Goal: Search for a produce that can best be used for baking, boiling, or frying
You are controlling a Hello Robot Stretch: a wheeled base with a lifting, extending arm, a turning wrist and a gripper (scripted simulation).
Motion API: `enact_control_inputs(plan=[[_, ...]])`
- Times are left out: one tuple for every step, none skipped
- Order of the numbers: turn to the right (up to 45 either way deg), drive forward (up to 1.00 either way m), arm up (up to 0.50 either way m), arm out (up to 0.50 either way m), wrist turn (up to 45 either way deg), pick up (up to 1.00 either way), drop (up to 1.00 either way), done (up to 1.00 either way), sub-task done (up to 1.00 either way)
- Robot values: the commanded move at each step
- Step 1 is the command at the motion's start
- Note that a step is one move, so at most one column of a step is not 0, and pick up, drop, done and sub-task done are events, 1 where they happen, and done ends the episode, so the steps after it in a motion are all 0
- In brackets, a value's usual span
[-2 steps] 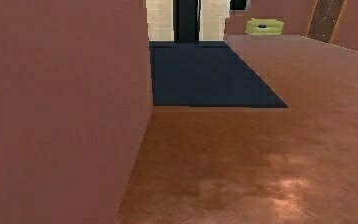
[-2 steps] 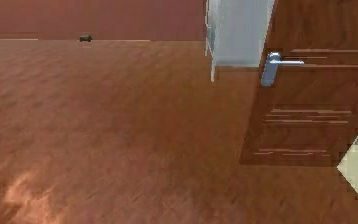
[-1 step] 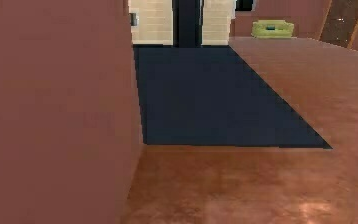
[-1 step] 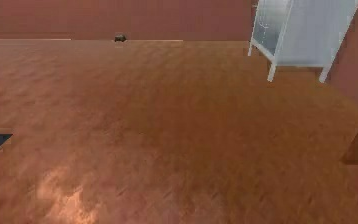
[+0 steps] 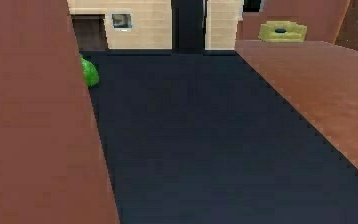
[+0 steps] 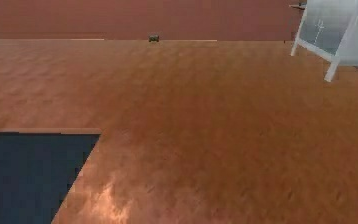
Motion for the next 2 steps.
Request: enact_control_inputs(plan=[[0.0, 1.00, 0.00, 0.00, 0.0, 0.00, 0.00, 0.00, 0.00], [9.0, 0.00, 0.00, 0.00, 0.0, 0.00, 0.00, 0.00, 0.00]])
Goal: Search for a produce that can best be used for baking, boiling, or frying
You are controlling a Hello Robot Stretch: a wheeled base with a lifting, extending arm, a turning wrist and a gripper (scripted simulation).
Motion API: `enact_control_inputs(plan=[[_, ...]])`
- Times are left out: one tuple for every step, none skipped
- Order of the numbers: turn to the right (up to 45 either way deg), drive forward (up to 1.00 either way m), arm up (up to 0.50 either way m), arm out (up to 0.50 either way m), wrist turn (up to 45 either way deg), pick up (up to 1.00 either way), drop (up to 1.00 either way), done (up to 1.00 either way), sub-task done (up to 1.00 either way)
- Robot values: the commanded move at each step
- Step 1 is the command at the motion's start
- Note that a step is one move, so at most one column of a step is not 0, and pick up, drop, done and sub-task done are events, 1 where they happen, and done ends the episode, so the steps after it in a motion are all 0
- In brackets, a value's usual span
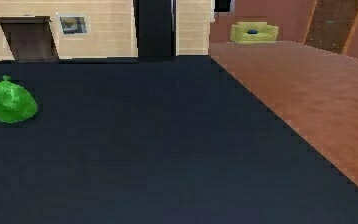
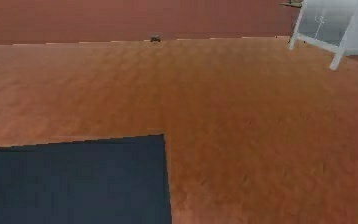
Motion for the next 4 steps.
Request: enact_control_inputs(plan=[[0.0, 0.10, 0.00, 0.00, 0.0, 0.00, 0.00, 0.00, 0.00], [-45.0, 0.00, 0.00, 0.00, 0.0, 0.00, 0.00, 0.00, 0.00], [-6.0, 0.00, 0.00, 0.00, 0.0, 0.00, 0.00, 0.00, 0.00], [0.0, 0.35, 0.00, 0.00, 0.0, 0.00, 0.00, 0.00, 0.00]])
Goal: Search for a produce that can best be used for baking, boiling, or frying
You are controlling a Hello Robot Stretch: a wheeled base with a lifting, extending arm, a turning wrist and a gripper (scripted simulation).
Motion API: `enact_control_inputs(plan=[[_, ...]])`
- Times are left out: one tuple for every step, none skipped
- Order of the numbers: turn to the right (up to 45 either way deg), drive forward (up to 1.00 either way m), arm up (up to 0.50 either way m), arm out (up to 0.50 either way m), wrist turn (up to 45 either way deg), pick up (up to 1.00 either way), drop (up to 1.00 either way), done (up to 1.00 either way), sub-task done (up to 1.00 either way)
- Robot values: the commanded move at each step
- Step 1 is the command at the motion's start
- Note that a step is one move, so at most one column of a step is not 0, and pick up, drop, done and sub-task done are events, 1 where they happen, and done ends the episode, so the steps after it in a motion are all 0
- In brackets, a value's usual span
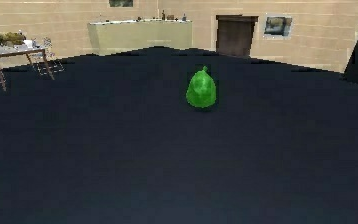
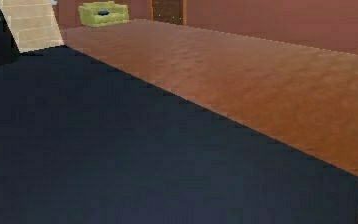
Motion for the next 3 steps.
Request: enact_control_inputs(plan=[[-15.0, 0.00, 0.00, 0.00, 0.0, 0.00, 0.00, 0.00, 0.00], [0.0, 1.00, 0.00, 0.00, 0.0, 0.00, 0.00, 0.00, 0.00], [0.0, 1.00, 0.00, 0.00, 0.0, 0.00, 0.00, 0.00, 0.00]])
